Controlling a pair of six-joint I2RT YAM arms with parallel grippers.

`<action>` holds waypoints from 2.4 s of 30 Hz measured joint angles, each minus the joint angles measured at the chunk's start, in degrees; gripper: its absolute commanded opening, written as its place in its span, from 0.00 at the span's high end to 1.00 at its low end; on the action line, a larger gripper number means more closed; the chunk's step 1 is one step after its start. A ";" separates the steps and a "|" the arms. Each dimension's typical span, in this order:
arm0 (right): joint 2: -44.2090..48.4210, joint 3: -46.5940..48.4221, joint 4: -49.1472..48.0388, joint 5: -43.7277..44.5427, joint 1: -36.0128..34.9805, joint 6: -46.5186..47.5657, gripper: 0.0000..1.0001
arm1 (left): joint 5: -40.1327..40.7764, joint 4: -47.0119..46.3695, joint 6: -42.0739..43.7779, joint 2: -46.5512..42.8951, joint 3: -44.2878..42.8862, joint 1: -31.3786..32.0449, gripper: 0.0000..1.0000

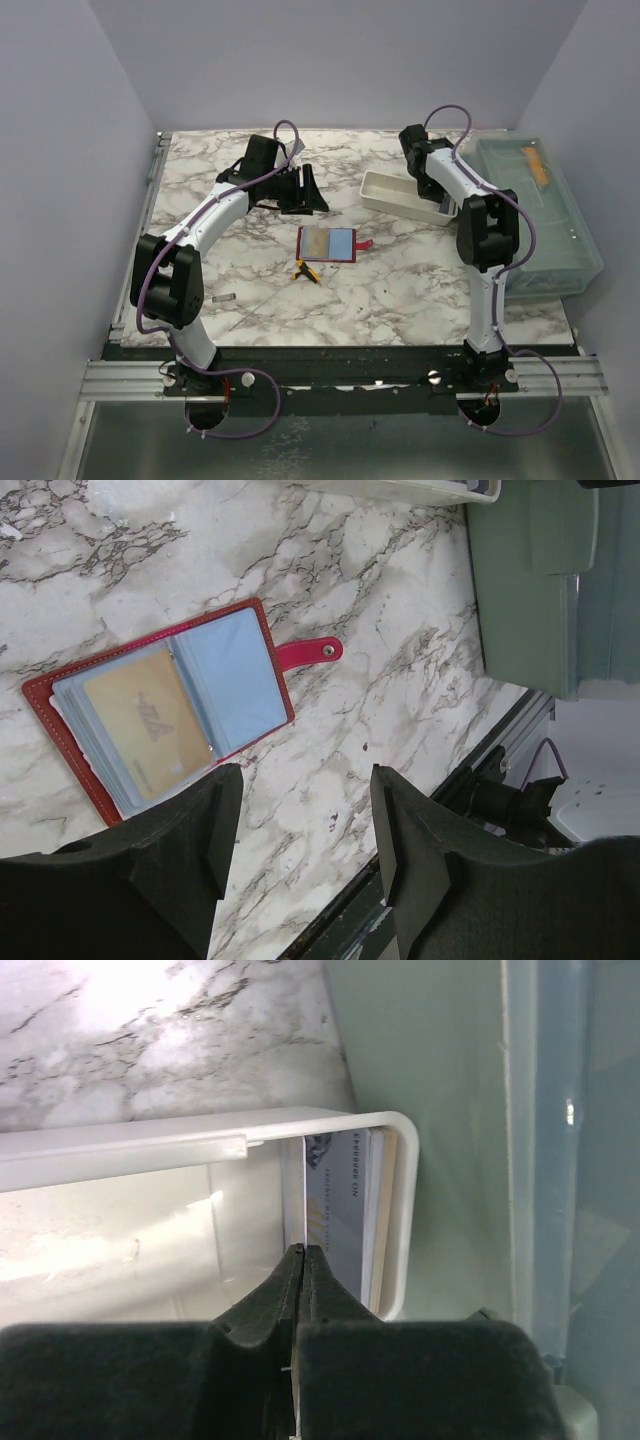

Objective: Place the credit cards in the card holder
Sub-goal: Pick up the credit card from the storage box, then insert the credit card into the card holder.

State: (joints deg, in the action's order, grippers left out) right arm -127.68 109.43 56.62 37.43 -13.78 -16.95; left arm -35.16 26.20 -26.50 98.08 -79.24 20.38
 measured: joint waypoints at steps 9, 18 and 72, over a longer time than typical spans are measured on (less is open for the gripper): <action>3.13 -5.25 -5.68 -7.17 2.05 -2.05 0.98 | -0.04 -0.02 0.02 0.00 0.00 0.00 0.40; 3.50 -8.22 -9.57 -10.43 3.63 -2.71 0.90 | -0.09 -0.04 0.02 0.00 0.00 0.02 0.40; 42.64 -65.46 -114.64 -80.24 -8.24 -48.00 0.85 | -15.23 -61.83 -42.45 -13.60 26.16 2.12 1.00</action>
State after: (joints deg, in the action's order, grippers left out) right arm -85.03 43.97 -58.02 -42.81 -22.02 -64.95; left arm -50.39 -35.64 -68.95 84.49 -53.08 22.50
